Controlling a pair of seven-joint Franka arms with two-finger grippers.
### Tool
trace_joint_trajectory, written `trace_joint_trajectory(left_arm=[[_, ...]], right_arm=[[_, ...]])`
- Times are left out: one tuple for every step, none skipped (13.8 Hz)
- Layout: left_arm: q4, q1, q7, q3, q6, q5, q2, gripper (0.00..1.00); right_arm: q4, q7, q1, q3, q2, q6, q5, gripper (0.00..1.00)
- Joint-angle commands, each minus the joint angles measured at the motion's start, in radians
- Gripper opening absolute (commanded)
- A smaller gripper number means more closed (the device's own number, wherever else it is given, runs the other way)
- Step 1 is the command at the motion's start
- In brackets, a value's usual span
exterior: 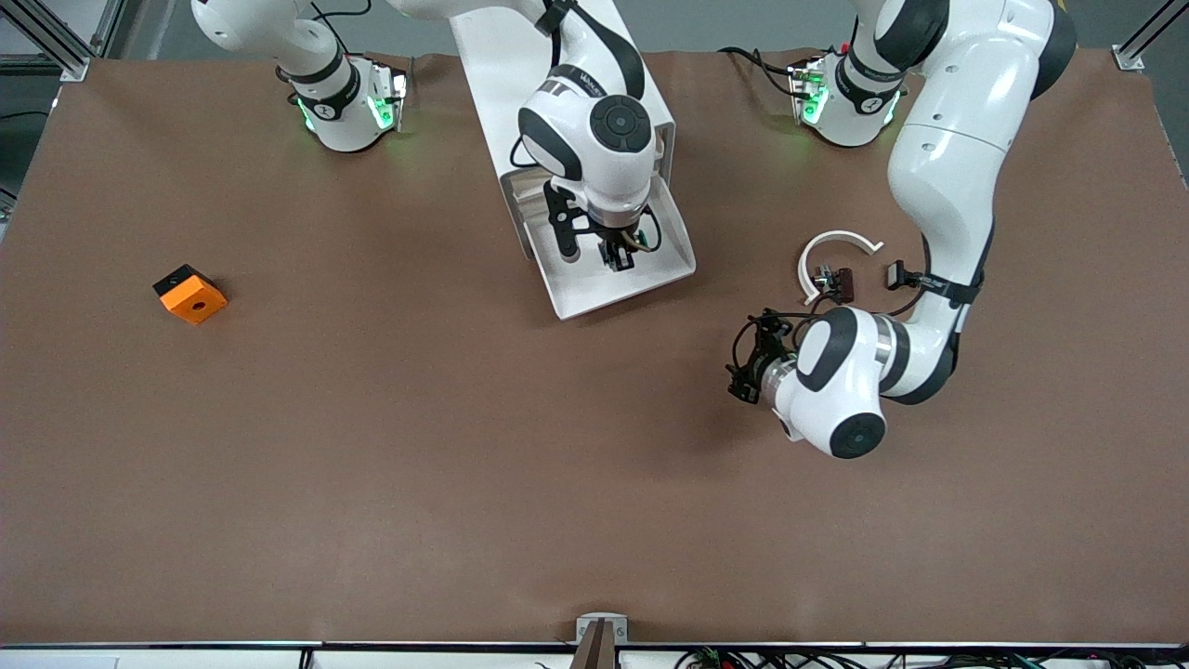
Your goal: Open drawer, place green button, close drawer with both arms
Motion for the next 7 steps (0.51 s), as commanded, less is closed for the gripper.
trace_joint_trajectory(left_arm=[[-0.041, 0.033, 0.2, 0.002, 0.07, 0.038, -0.06, 1.0], [-0.046, 0.038, 0.263, 0.002, 0.105, 0.039, -0.066, 1.0], [-0.048, 0.038, 0.3, 0.006, 0.124, 0.041, -0.074, 1.0], [-0.046, 0.037, 0.338, 0.024, 0.13, 0.063, -0.075, 1.0], [-0.045, 0.034, 0.393, 0.028, 0.135, 0.085, -0.077, 1.0], [-0.042, 0.034, 0.447, 0.029, 0.153, 0.094, -0.077, 1.0], [-0.043, 0.034, 0.493, 0.029, 0.188, 0.108, -0.077, 1.0]], right_arm=[[-0.006, 0.049, 0.019, -0.01, 0.014, 0.038, -0.005, 0.0], [-0.005, 0.049, 0.022, -0.009, 0.018, 0.041, -0.005, 0.0], [-0.003, 0.054, 0.028, -0.01, 0.028, 0.046, -0.005, 0.0], [-0.002, 0.068, 0.031, -0.01, 0.038, 0.058, -0.005, 0.0], [-0.002, 0.084, 0.038, -0.01, 0.046, 0.068, -0.005, 0.0], [0.0, 0.097, 0.042, -0.01, 0.054, 0.076, -0.007, 0.0], [0.0, 0.098, 0.042, -0.01, 0.058, 0.079, -0.007, 0.0]])
